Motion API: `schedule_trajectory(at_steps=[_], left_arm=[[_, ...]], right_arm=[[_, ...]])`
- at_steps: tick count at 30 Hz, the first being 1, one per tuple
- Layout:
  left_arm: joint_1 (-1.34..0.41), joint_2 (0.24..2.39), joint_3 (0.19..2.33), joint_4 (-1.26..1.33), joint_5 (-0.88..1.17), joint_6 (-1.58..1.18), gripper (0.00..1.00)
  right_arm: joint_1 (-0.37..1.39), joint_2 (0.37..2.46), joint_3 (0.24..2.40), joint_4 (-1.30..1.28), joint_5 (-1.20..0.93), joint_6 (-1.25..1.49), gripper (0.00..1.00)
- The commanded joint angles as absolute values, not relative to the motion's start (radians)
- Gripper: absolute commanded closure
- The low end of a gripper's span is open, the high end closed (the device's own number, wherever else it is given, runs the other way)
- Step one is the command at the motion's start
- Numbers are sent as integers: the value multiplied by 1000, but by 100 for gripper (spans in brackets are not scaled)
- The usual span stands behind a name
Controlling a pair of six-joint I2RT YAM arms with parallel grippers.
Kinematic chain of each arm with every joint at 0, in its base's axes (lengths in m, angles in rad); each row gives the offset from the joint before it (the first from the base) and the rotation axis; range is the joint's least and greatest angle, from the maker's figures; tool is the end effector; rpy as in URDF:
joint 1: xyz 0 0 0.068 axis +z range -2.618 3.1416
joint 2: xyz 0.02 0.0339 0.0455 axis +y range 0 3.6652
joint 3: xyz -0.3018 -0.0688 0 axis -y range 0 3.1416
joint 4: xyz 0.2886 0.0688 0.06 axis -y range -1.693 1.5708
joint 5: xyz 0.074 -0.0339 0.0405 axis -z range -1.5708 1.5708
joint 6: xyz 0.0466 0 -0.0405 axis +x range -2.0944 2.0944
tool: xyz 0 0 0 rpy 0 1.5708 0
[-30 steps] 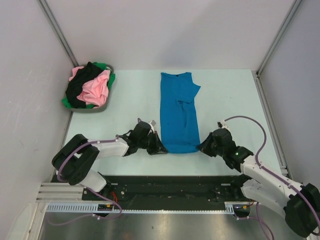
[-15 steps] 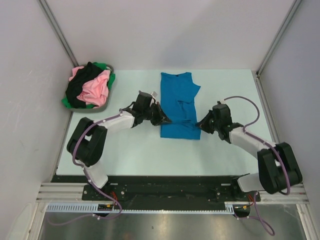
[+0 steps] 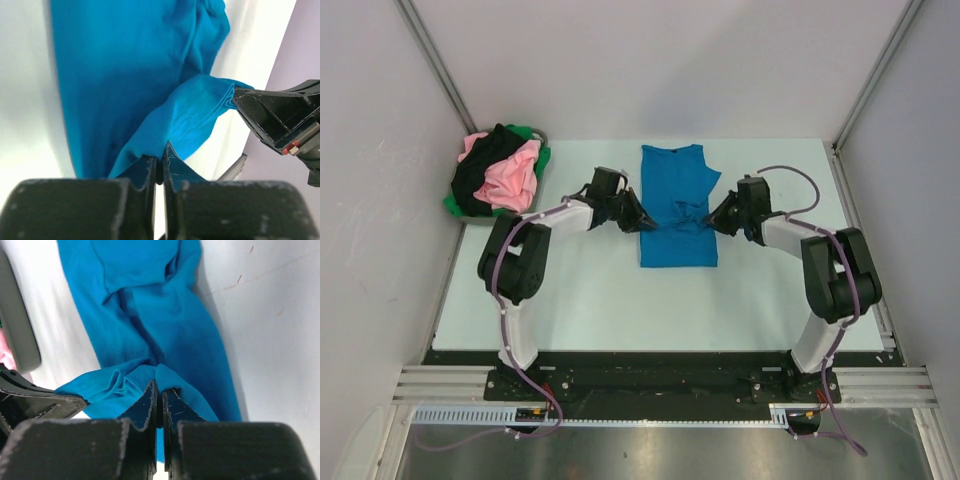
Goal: Fold and stack the t-shirts
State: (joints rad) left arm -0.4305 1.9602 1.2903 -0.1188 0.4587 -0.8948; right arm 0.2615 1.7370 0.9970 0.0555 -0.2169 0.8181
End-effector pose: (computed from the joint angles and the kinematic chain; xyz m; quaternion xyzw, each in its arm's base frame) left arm 0.4273 -0.2189 0.1784 -0.1228 0.8961 -0.3941 0.1633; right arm 0.3994 0.1173 0.1853 0.2021 0.8763 0.3030 0.3154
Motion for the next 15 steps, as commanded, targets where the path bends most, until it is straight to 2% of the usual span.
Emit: schedule_trajectory(at_steps=[1,2,3,4,5,6,9,11,12,13,15], left_arm=[[-381,2049,1420,-137,482,-867,84],[-367,2068,1446,-130,489,-877,52],[-338,2088,1515,-126,498,-885,36],[-324,2112,1555,-121,506,-890,12],[-312,2156,1599,-132,509,-891,1],[-287,2181,1683,-136,518,-896,0],[-258,2192,1717,-92,552,-914,0],[-262,2116,1669,-89,525,-887,0],[-264,2085,1587,-87,517,-879,0],[-267,2044,1531,-77,512,-871,0],[-279,1926,1362,-49,488,-864,0]], right_arm=[[235,1837,1110,112,-238,831,100],[229,1879,1129,118,-235,836,100],[219,1902,1173,127,-233,844,100],[204,1923,1192,155,-230,854,89],[193,1965,1207,181,-235,888,73],[181,1977,1216,216,-242,906,52],[150,1982,1220,324,-236,943,35],[147,1947,1218,299,-213,907,29],[147,1900,1216,273,-192,891,11],[150,1875,1200,237,-169,878,1],[161,1788,1177,177,-150,830,1]])
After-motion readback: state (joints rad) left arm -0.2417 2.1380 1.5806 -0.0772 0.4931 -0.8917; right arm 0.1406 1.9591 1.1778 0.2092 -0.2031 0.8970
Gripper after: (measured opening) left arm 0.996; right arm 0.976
